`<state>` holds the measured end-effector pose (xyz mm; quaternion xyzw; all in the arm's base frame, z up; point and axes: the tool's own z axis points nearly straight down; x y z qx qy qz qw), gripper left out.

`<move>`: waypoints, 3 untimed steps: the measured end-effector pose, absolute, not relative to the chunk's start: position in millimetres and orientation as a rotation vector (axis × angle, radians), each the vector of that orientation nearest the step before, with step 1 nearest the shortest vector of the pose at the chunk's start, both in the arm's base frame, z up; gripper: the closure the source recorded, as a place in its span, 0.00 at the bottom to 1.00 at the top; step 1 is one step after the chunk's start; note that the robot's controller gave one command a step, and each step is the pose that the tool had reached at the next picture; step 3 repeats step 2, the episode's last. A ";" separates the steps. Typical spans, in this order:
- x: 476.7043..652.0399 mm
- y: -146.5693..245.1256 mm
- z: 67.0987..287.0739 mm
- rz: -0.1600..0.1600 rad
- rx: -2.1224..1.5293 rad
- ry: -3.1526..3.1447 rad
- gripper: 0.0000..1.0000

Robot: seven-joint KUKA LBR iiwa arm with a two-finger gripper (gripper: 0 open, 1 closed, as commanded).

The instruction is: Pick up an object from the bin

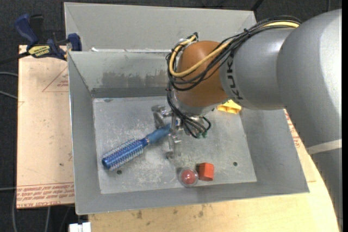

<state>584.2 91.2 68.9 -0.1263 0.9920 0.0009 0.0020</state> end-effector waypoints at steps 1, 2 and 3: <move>584.3 91.0 70.7 0.003 -0.395 3.114 1.00; 567.0 88.2 211.4 0.002 -0.334 3.115 1.00; 567.0 88.2 211.4 0.002 -0.334 3.115 1.00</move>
Offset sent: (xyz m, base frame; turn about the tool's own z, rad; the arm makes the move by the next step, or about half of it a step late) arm 0.0000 0.0000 0.0000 0.0000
